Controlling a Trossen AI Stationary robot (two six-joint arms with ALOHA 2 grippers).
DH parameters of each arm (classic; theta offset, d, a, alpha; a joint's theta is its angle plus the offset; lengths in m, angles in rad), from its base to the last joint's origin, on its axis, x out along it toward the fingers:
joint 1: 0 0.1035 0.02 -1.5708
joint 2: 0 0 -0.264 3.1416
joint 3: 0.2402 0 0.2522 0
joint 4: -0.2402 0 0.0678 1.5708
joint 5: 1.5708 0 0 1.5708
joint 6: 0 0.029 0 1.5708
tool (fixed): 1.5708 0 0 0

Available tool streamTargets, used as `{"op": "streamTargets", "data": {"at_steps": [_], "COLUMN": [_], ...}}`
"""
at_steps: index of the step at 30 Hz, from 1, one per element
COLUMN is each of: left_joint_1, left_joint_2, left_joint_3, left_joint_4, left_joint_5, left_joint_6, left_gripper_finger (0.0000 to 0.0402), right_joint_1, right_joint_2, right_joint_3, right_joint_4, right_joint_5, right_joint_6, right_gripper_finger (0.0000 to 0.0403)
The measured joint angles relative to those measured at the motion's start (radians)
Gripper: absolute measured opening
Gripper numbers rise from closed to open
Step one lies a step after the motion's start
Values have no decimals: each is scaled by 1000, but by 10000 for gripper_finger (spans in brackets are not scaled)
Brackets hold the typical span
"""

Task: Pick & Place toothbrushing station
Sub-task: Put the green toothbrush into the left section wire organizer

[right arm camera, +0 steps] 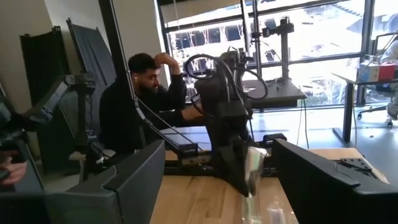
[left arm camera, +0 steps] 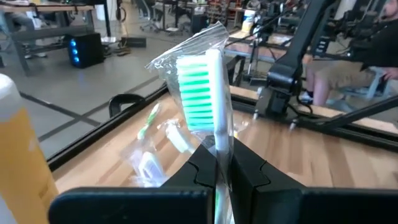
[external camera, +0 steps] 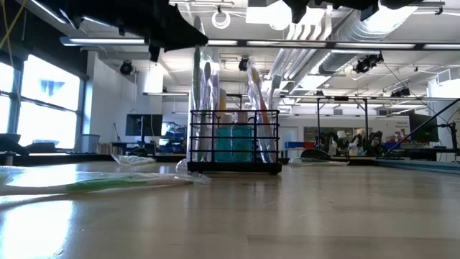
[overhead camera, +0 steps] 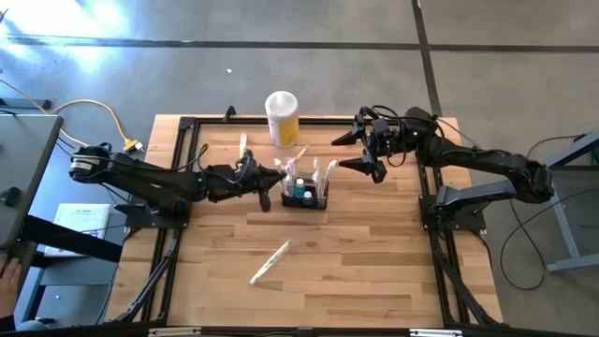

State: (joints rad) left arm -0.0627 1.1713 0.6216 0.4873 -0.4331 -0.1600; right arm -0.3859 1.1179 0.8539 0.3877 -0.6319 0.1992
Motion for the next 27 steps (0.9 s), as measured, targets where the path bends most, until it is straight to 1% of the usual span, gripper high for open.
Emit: {"op": "streamTargets", "data": {"at_steps": [3,7,11,13,15,18,22,24,27], "left_joint_1": [1,28,54,62,63,63,63,63,63], "left_joint_2": [34,66,102,114,129,143,158,167,189], "left_joint_3": [0,1,0,0,0,0,0,0,0], "left_joint_4": [5,54,60,65,71,76,84,84,79], "left_joint_5": [0,-3,10,36,61,73,85,108,111], "left_joint_6": [7,35,11,-2,-3,-12,-41,-60,-114], "left_gripper_finger": [7,9,9,9,9,10,10,13,26], "right_joint_1": [0,0,0,0,0,0,0,0,0], "right_joint_2": [0,0,0,0,0,0,0,0,0], "right_joint_3": [0,0,0,0,0,0,0,0,0], "right_joint_4": [-10,-21,-19,-19,-19,-19,-26,-27,-28], "right_joint_5": [-5,-5,-5,-7,-29,-55,-56,-57,-73], "right_joint_6": [5,5,5,6,6,6,6,6,6], "right_gripper_finger": [287,288,286,288,288,288,287,287,288]}}
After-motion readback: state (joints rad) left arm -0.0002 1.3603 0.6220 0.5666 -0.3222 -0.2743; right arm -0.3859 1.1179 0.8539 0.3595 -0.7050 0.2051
